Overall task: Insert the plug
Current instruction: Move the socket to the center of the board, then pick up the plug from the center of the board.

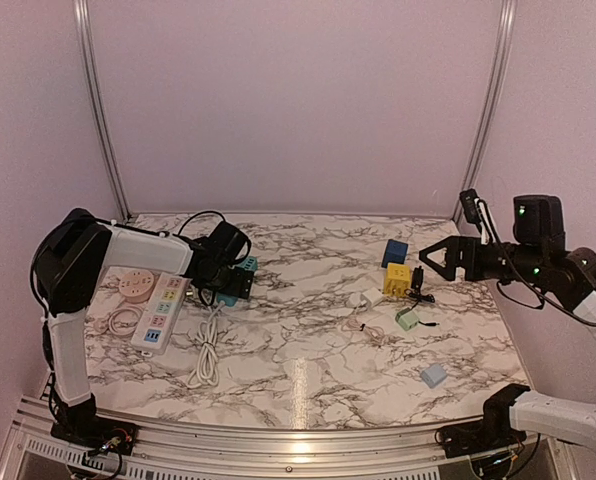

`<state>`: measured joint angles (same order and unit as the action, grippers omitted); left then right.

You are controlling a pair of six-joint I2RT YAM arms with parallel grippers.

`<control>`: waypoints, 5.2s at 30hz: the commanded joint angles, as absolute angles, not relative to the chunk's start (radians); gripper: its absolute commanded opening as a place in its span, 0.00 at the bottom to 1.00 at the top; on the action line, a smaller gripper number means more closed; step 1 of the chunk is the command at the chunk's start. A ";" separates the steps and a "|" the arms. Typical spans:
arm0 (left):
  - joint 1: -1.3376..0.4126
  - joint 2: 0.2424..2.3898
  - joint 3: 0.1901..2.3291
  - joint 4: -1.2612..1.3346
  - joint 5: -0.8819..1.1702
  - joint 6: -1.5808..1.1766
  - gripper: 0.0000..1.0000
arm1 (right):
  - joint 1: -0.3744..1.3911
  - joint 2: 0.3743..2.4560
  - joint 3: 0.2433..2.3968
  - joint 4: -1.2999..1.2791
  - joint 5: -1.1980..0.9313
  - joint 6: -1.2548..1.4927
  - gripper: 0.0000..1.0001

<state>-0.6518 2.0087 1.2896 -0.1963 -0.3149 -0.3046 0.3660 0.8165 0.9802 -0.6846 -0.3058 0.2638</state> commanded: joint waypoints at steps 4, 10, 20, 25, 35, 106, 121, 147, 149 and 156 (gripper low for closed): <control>-0.644 2.019 1.282 -0.192 -0.259 -0.308 0.78 | 0.358 0.790 0.979 -0.689 -0.304 0.282 0.99; -0.646 2.017 1.251 -0.174 -0.228 -0.324 0.66 | 0.359 0.788 0.979 -0.688 -0.304 0.285 0.98; -0.696 1.982 1.199 -0.155 -0.215 -0.342 0.35 | 0.358 0.790 0.983 -0.693 -0.286 0.281 0.99; -0.779 1.978 1.198 -0.168 -0.242 -0.350 0.25 | 0.359 0.804 0.980 -0.696 -0.243 0.288 0.99; -0.952 1.996 1.227 -0.180 -0.270 -0.416 0.25 | 0.359 0.877 0.930 -0.679 -0.164 0.286 0.99; -1.010 1.378 0.928 -0.227 -0.303 -0.583 0.99 | 0.437 1.473 0.681 -0.242 0.174 0.316 0.68; -1.009 1.372 0.911 -0.220 -0.292 -0.597 0.99 | 0.454 1.537 0.699 -0.210 0.187 0.306 0.65; -1.009 1.420 0.915 -0.170 -0.233 -0.603 0.99 | 0.663 1.346 0.774 -0.331 0.293 0.298 0.29; -1.009 1.419 0.918 -0.164 -0.220 -0.601 0.99 | 0.709 1.303 0.784 -0.348 0.317 0.290 0.28; -1.009 1.407 0.927 -0.106 -0.130 -0.593 0.99 | 0.888 1.095 0.742 -0.257 0.340 0.206 0.24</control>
